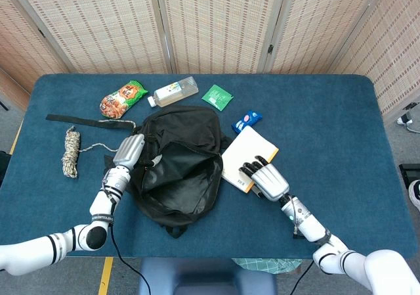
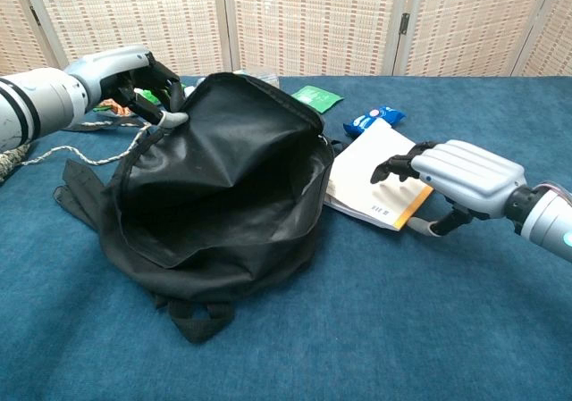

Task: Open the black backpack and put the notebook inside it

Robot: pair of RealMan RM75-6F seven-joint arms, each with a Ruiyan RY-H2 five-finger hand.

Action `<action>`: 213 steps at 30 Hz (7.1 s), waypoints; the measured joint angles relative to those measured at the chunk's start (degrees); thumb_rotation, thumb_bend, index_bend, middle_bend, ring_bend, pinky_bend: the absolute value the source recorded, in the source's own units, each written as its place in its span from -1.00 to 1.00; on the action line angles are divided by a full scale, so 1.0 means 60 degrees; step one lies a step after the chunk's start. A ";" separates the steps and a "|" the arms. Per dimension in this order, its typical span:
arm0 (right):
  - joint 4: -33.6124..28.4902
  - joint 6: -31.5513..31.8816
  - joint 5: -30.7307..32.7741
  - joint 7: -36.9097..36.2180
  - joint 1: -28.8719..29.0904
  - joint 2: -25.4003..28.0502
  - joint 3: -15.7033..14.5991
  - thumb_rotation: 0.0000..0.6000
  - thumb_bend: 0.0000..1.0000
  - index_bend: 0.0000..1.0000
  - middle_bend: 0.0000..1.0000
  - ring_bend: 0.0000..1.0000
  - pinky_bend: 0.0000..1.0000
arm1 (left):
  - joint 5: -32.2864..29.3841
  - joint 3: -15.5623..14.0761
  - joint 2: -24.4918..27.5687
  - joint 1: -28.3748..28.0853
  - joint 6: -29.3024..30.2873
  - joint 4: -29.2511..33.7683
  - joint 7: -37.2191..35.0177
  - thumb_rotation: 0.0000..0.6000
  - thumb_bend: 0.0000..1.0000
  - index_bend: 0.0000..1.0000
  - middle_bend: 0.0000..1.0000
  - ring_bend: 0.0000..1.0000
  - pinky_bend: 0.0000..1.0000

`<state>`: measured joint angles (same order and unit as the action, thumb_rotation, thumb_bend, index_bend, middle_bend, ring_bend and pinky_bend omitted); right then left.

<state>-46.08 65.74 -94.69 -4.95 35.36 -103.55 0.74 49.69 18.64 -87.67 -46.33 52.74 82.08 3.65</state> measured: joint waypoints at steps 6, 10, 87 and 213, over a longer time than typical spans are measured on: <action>0.0354 0.0234 0.0098 0.0214 0.0098 -0.0301 0.0210 1.00 -0.19 -0.39 -0.40 -0.31 -0.55 | 0.0051 0.0019 -0.0018 0.0010 -0.0001 -0.0035 -0.0059 1.00 0.44 0.37 -0.02 -0.26 -1.00; 0.0630 0.0216 0.0254 0.0521 0.0202 -0.0562 0.0381 1.00 -0.18 -0.38 -0.39 -0.29 -0.43 | 0.0070 0.0033 -0.0048 0.0009 -0.0016 -0.0064 -0.0100 1.00 0.44 0.37 -0.02 -0.26 -1.00; -0.3975 0.5389 -0.1921 0.0545 0.1642 0.0375 0.1510 1.00 0.07 0.81 0.10 0.13 0.00 | -0.1190 0.0456 0.0737 -0.0486 -0.0925 0.0458 -0.0263 1.00 0.46 0.38 -0.02 -0.26 -1.00; -0.3734 0.1390 0.0058 0.5844 0.1776 -0.0113 0.0402 1.00 -0.48 -1.00 -1.00 -0.78 -0.93 | 0.0471 -0.0199 0.2804 0.0179 -0.1714 0.2212 -0.2452 1.00 0.00 -0.15 -0.17 -0.44 -1.00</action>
<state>-68.49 74.08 -94.34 30.11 46.02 -104.22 3.15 52.52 17.44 -70.84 -45.25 42.45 95.35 -11.06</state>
